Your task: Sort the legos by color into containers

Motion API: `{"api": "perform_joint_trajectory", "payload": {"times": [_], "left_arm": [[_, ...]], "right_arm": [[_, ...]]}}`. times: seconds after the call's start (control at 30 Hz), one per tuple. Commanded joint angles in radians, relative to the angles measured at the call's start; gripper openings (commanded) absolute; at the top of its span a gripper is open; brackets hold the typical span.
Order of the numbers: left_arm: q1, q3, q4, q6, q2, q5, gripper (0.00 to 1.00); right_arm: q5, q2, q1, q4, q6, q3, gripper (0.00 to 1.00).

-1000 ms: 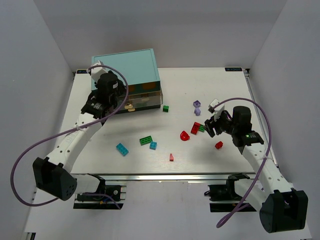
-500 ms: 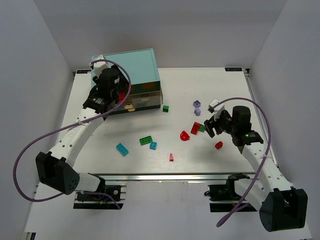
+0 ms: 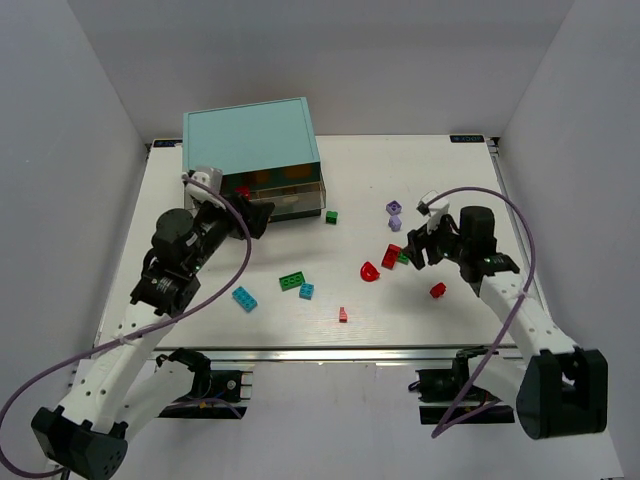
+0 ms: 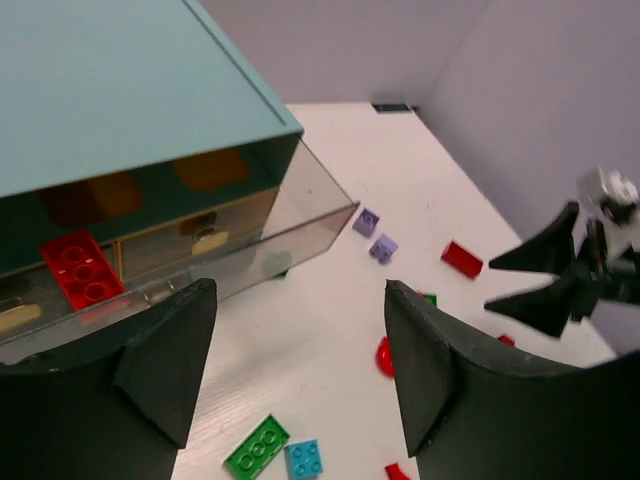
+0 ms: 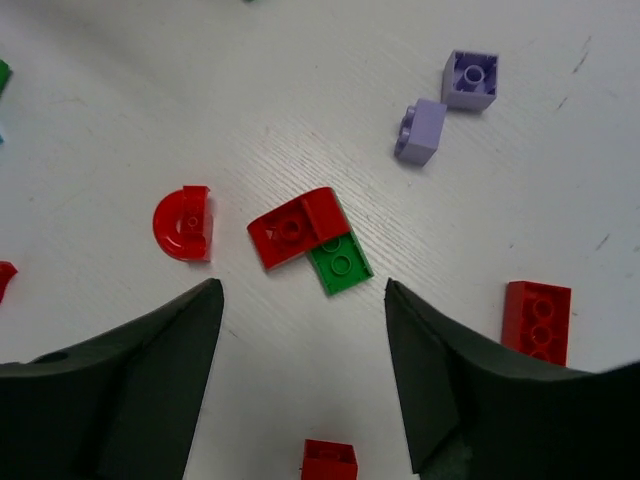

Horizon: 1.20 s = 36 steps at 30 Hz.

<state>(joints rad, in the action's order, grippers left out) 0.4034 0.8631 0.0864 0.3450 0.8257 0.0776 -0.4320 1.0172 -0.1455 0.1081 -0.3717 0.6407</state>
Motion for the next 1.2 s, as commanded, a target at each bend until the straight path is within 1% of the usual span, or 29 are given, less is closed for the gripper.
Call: {"api": "perform_joint_trajectory", "payload": {"times": [0.0,0.03,0.07,0.1,0.17,0.27,0.3,0.33,0.37,0.4,0.43,0.5,0.6,0.67,0.7,0.83,0.97,1.07,1.17], "left_arm": [[0.005,-0.067,-0.027,-0.102,0.007,0.139,0.78],[0.005,-0.093,-0.025,-0.113,0.001,0.145,0.79],[0.005,-0.107,-0.025,-0.127,-0.006,0.154,0.79],[0.005,-0.121,-0.033,-0.153,-0.029,0.166,0.8],[0.017,-0.141,-0.039,-0.184,-0.057,0.179,0.81],[0.017,-0.154,-0.054,-0.17,-0.115,0.194,0.82],[0.017,-0.157,-0.048,-0.172,-0.123,0.197,0.82],[0.017,-0.151,-0.04,-0.178,-0.144,0.182,0.82],[0.017,-0.151,-0.033,-0.181,-0.154,0.166,0.82],[0.017,-0.151,-0.018,-0.189,-0.163,0.14,0.82],[0.017,-0.153,-0.014,-0.196,-0.174,0.134,0.82],[0.017,-0.162,-0.013,-0.207,-0.209,0.126,0.83],[0.008,-0.17,-0.017,-0.221,-0.252,0.108,0.83],[0.008,-0.174,-0.022,-0.221,-0.263,0.105,0.83],[0.008,-0.179,-0.028,-0.219,-0.261,0.109,0.83],[0.008,-0.168,-0.017,-0.224,-0.232,0.129,0.86],[0.008,-0.171,-0.02,-0.228,-0.224,0.136,0.87],[0.008,-0.173,-0.022,-0.228,-0.226,0.133,0.87],[0.008,-0.171,-0.019,-0.23,-0.226,0.139,0.88]], "right_arm": [[0.036,0.114,-0.009,0.013,0.083,0.072,0.69],[0.059,0.135,-0.014,0.022,0.103,0.088,0.52],[0.073,0.148,-0.022,0.034,0.118,0.108,0.48],[0.091,0.161,-0.025,0.033,0.119,0.109,0.46],[0.102,0.17,-0.043,0.024,0.122,0.111,0.47],[0.105,0.199,-0.066,0.039,0.158,0.125,0.5],[0.101,0.222,-0.072,0.035,0.18,0.128,0.56],[0.099,0.234,-0.078,0.035,0.195,0.131,0.58],[0.101,0.245,-0.091,0.035,0.206,0.131,0.63],[0.122,0.259,-0.098,0.015,0.235,0.125,0.76],[0.128,0.262,-0.107,-0.004,0.244,0.114,0.83],[0.174,0.267,-0.124,-0.027,0.276,0.102,0.89],[0.237,0.282,-0.146,-0.048,0.326,0.105,0.89],[0.274,0.297,-0.16,-0.051,0.394,0.12,0.89],[0.312,0.319,-0.175,-0.051,0.421,0.128,0.89],[0.351,0.38,-0.21,-0.057,0.505,0.159,0.89],[0.427,0.438,-0.238,-0.085,0.559,0.163,0.89],[0.51,0.481,-0.25,-0.052,0.579,0.195,0.89],[0.521,0.501,-0.264,-0.051,0.586,0.206,0.88]]}}
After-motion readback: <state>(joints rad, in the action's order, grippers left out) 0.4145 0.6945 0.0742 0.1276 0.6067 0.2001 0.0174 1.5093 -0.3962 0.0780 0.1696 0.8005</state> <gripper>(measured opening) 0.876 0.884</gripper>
